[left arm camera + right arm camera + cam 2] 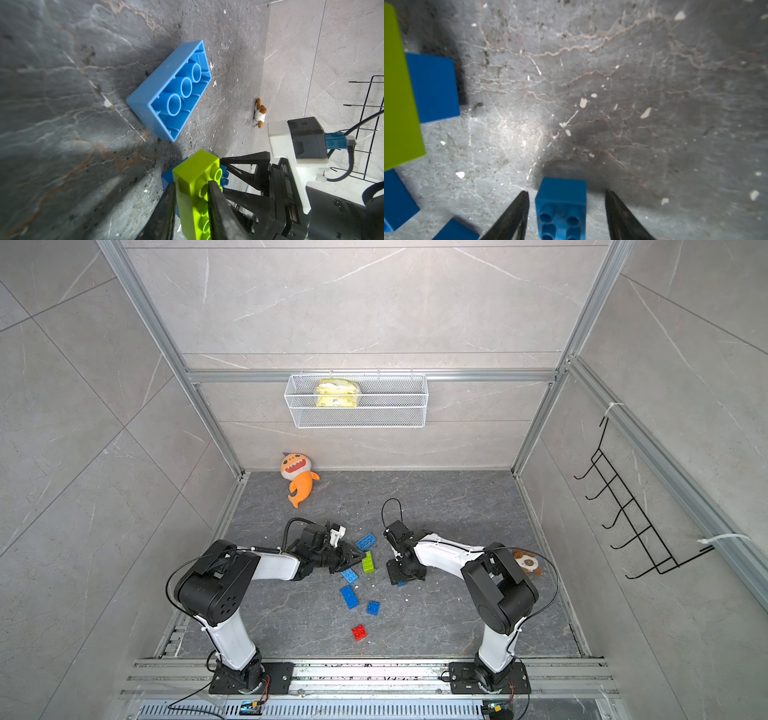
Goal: Assemble a heart with lego
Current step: Place the lego brick at the center of the board, then pick up the lego brick from the center of the board.
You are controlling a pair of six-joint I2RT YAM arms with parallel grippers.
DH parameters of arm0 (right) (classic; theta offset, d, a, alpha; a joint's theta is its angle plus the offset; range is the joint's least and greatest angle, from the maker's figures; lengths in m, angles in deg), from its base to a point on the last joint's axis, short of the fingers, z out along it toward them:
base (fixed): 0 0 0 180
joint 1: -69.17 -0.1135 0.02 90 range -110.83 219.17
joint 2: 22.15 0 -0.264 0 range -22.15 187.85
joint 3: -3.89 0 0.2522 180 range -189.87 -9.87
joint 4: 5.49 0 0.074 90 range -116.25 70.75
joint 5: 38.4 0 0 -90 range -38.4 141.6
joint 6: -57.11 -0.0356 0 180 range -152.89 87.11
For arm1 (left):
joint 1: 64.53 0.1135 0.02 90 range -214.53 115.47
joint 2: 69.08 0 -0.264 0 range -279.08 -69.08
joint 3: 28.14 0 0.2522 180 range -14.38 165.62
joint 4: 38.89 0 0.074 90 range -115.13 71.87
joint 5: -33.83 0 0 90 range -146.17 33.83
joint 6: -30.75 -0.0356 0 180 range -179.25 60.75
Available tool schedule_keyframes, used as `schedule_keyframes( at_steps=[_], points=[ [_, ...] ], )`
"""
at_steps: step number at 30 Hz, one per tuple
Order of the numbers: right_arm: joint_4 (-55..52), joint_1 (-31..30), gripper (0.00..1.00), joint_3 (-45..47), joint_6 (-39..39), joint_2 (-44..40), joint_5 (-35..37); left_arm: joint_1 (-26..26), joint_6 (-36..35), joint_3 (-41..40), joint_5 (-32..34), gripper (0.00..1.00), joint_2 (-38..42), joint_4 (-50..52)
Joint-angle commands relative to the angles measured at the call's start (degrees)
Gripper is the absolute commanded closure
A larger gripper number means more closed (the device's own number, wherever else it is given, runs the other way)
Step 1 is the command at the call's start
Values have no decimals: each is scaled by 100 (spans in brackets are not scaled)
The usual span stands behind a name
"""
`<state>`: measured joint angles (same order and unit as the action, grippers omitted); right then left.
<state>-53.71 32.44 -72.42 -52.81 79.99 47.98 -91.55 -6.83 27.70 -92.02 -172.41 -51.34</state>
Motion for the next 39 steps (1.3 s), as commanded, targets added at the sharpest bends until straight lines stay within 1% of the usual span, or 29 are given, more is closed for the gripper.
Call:
schedule_keyframes(
  at_steps=[1, 4, 6, 8, 11, 14, 17, 20, 23, 29, 35, 39],
  points=[
    [-199, -44, 43, 126, 45, -267, 160, -14, -38, -33, 171, 71, 111, 214],
    [-209, -44, 47, 168, 50, -259, 94, -7, -39, -34, 171, 71, 70, 192],
    [-176, -67, 54, 181, 43, -251, 88, -7, -15, -42, 175, 71, 51, 162],
    [-167, -91, 59, 177, 39, -262, 89, -8, 8, -51, 167, 71, 47, 120],
    [-193, -115, 62, 118, 76, -231, 80, -6, 14, -60, 164, 71, 54, 104],
    [-228, -139, 69, 54, 126, -198, 81, -12, 29, -60, 169, 71, 79, 108],
    [-294, -196, 73, -35, 184, -303, 89, -9, 31, -51, 167, 71, 111, 117],
    [-502, -344, 74, -283, 327, -401, 63, -13, 51, -10, 150, 71, 113, 125],
    [-816, -525, 74, -659, 425, -428, 211, -13, 59, 69, 127, 71, 110, 156],
    [-1131, -763, 73, -1215, 393, -491, 116, -22, 82, 252, 118, 70, 198, 286],
    [-1283, -887, 73, -1809, 323, -131, 162, -31, 63, 335, 131, 70, 255, 388],
    [-1411, -893, 72, -2173, 285, 308, 194, -39, 62, 327, 132, 70, 308, 406]
  ],
)
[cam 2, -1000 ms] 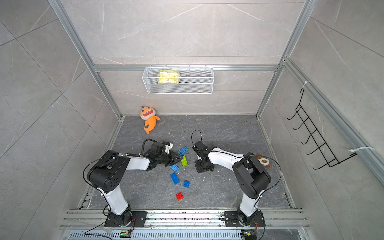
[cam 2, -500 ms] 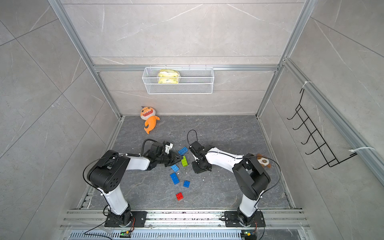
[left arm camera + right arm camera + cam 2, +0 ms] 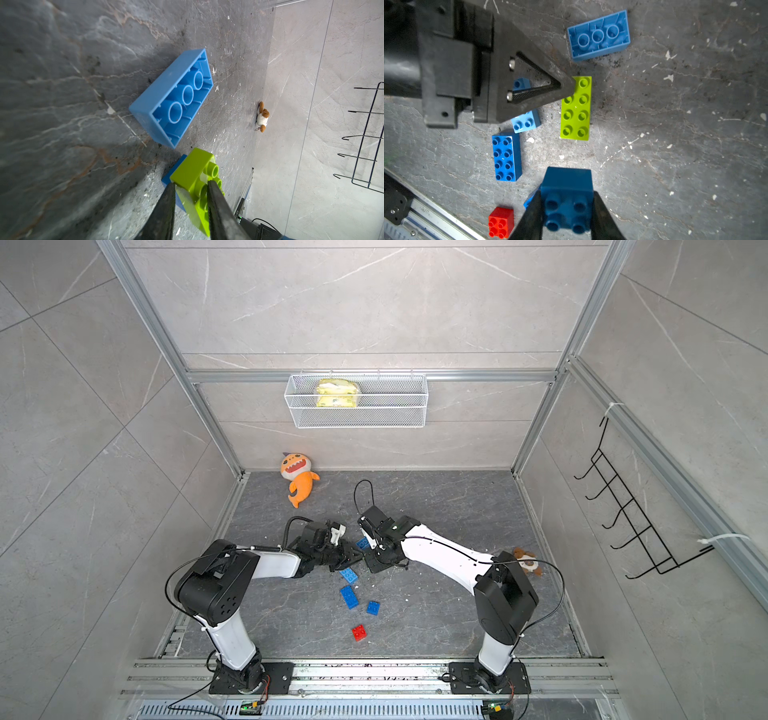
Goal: Assemble a heart with lego
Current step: Pick up the lego brick from the center of the board, then assemble the lego brick with the lego brick.
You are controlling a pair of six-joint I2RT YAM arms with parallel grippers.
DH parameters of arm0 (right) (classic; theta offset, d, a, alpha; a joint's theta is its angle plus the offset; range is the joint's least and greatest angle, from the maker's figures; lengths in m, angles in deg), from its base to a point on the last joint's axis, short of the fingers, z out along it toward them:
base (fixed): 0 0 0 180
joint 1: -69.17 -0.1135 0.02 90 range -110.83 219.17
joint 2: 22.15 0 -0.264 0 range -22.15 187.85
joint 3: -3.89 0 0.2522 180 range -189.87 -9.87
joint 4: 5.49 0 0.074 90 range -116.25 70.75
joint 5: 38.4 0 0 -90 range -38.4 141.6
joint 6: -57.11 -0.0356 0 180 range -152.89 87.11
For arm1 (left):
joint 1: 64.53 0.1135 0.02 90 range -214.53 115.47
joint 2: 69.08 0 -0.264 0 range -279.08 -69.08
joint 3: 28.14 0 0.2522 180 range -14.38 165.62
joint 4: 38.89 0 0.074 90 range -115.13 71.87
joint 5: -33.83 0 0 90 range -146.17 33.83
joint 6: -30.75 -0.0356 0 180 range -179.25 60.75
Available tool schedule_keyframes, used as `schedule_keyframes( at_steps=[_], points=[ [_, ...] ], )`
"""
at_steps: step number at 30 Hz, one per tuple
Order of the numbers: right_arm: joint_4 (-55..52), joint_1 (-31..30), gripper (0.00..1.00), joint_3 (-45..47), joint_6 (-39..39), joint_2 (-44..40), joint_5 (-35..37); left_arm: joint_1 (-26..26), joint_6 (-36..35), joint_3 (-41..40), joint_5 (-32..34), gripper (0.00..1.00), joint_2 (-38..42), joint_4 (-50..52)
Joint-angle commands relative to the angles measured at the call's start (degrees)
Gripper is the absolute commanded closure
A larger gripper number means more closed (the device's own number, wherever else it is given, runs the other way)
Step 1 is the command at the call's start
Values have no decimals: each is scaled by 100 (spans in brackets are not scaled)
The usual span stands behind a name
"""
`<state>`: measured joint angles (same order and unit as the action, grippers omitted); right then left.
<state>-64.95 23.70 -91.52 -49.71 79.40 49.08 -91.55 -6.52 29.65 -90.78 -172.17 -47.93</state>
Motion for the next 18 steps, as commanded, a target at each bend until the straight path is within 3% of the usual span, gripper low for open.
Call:
schedule_keyframes(
  at_steps=[1, 8, 13, 18],
  points=[
    [-312, -21, 72, -332, -15, 475, 77, -38, 30, 128, 10, 70, 297, 66],
    [-519, -23, 72, -696, 81, 1031, 253, -40, -4, 115, 19, 70, 385, 141],
    [-581, 26, 72, -690, 223, 992, 281, -40, -33, 79, 33, 70, 404, 171],
    [-713, 115, 72, -905, 845, 839, 127, -40, -38, 114, 12, 69, 327, 164]
  ],
)
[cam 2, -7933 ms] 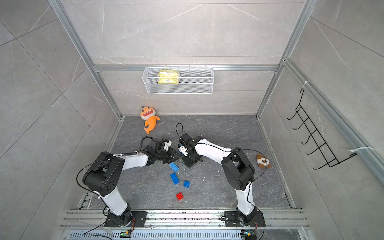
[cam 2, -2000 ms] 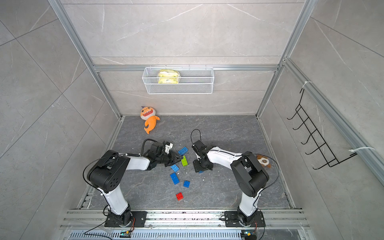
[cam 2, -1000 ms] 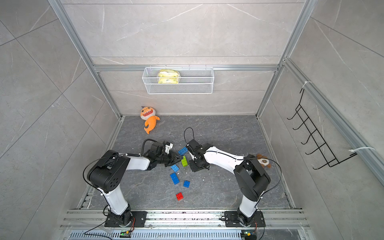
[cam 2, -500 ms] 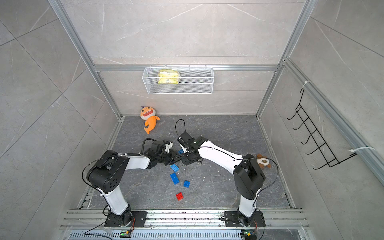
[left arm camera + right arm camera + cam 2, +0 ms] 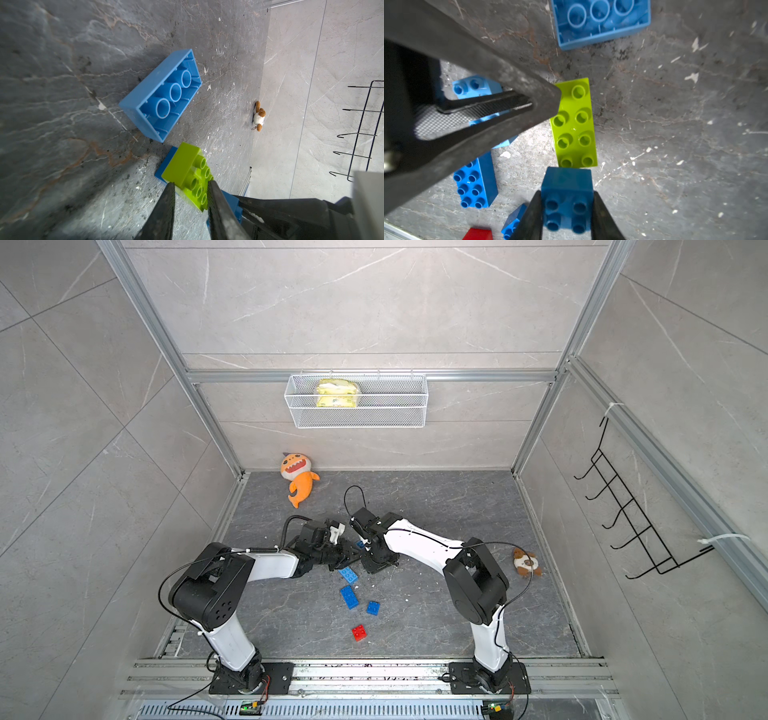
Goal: Assemble a heart with lego
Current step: Assemble the lego brick with the lego brick.
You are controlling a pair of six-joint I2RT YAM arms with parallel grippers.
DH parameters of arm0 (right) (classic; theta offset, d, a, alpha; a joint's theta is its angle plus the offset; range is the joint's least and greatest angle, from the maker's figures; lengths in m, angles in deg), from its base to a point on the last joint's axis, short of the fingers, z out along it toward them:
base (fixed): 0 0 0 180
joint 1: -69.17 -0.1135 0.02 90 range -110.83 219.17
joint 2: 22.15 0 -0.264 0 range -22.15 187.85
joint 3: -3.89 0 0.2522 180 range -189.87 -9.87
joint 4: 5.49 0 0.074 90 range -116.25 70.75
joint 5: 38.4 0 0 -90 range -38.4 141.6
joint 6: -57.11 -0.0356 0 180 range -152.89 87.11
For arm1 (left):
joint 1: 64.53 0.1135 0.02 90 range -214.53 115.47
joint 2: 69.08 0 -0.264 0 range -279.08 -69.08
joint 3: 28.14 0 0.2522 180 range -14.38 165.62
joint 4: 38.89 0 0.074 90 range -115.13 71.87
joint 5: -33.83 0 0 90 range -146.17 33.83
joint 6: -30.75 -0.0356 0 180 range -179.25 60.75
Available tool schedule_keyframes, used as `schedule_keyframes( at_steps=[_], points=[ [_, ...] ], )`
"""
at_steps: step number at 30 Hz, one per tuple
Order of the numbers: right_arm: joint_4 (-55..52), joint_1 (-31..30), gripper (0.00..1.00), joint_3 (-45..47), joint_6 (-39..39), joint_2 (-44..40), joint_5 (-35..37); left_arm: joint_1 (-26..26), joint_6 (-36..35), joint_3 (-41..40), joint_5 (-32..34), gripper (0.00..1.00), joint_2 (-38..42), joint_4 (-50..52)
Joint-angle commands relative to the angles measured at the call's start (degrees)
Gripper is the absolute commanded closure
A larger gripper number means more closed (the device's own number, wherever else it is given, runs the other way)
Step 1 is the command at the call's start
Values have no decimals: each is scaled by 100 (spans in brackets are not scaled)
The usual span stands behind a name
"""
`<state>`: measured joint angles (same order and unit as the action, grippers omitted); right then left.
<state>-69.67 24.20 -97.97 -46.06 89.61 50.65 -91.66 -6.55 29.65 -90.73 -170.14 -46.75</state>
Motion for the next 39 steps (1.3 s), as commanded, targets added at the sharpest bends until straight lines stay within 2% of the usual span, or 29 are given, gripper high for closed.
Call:
schedule_keyframes(
  at_steps=[1, 8, 39],
  points=[
    [-306, 96, 72, -322, 600, -175, -39, -29, -40, 114, 3, 69, 112, 44],
    [-707, 190, 72, -629, 1200, 69, -224, -29, -41, 80, 11, 69, 99, 28],
    [-425, 304, 72, -525, 1321, 601, -441, -28, 99, -147, -2, 69, -316, -404]
  ],
)
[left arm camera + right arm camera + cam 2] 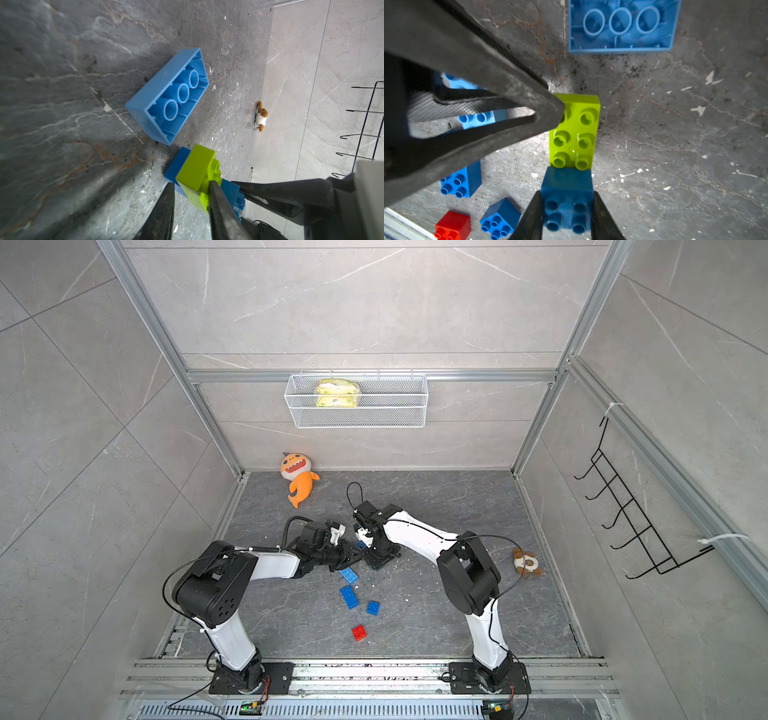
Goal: Assemble a heart with lego
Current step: Assemble the lego brick with the lego brick.
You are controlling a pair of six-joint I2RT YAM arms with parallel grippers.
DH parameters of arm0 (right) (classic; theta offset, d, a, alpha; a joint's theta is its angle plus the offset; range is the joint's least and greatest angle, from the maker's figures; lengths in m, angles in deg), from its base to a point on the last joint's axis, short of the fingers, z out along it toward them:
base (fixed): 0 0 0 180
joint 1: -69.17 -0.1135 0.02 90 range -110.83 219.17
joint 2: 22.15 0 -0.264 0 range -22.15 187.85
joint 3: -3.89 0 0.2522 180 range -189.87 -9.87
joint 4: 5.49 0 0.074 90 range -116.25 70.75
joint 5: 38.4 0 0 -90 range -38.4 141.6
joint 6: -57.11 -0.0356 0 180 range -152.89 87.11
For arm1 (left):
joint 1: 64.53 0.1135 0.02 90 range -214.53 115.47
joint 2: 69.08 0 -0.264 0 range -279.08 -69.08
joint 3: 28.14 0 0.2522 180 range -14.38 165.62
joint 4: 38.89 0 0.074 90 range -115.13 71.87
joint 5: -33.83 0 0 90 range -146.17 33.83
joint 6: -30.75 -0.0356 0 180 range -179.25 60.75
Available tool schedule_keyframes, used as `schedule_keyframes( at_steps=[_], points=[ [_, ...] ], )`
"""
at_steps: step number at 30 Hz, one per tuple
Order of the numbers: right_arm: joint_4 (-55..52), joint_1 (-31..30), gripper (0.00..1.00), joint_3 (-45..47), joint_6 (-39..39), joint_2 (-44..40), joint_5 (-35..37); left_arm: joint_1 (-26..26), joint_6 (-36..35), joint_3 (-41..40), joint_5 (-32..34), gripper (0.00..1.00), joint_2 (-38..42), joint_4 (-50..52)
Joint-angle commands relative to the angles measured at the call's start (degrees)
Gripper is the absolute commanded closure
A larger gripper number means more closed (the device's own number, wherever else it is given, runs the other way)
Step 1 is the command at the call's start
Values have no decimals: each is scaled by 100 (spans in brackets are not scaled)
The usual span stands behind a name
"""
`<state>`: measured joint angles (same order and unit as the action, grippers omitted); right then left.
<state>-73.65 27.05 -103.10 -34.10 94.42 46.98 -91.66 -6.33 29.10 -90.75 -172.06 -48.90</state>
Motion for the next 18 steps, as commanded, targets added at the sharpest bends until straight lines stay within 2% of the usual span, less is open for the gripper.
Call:
schedule_keyframes(
  at_steps=[1, 18],
  points=[
    [-37, 21, 72, -2, 137, 136, -65, -29, 96, -111, -4, 69, -150, -229],
    [61, 51, 72, 280, -193, 428, -23, -29, 171, -279, 23, 69, -233, -435]
  ],
)
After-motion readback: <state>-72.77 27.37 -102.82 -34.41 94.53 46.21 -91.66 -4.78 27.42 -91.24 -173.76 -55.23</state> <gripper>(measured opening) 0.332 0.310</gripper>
